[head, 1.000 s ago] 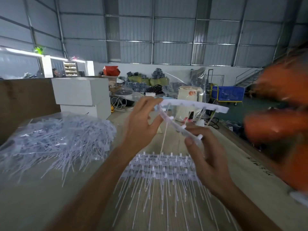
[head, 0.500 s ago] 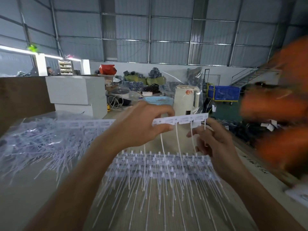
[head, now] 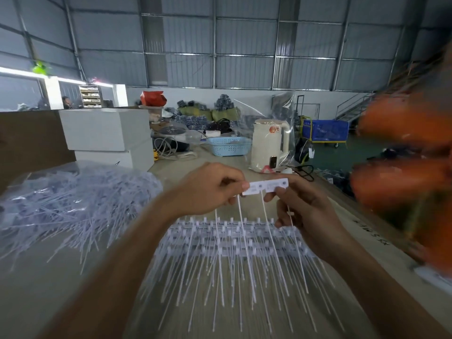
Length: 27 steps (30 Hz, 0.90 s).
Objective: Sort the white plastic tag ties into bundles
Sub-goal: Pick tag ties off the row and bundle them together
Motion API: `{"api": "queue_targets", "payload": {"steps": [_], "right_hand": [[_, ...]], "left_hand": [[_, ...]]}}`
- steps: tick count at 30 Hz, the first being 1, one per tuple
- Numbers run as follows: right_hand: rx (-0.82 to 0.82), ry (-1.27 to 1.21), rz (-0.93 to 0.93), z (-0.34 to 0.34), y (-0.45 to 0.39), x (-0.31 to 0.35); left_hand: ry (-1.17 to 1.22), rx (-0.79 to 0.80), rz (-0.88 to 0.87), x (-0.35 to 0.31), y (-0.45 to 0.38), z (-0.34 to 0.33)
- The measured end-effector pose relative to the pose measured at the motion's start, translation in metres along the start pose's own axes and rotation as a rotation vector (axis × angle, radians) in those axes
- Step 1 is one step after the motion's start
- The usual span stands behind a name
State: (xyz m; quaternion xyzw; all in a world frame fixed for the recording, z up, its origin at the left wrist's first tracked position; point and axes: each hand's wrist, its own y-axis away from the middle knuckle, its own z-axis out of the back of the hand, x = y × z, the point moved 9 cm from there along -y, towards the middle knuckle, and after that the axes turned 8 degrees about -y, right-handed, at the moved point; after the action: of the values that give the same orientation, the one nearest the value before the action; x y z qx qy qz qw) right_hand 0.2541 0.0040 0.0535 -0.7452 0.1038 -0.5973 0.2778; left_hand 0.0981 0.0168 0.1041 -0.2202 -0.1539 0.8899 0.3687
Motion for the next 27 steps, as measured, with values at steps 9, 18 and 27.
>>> {"api": "queue_targets", "payload": {"steps": [9,18,27], "right_hand": [[-0.081,0.126,0.082,-0.003,0.003,0.007],[-0.045,0.198,0.175,-0.005,0.004,0.012],[0.101,0.548,0.389,-0.019,0.008,0.026]], "left_hand": [[0.141,-0.198,0.049,-0.002,-0.013,-0.015],[0.479,-0.102,0.201,0.019,-0.018,-0.039],[0.482,0.039,0.242,0.023,-0.013,-0.05]]}}
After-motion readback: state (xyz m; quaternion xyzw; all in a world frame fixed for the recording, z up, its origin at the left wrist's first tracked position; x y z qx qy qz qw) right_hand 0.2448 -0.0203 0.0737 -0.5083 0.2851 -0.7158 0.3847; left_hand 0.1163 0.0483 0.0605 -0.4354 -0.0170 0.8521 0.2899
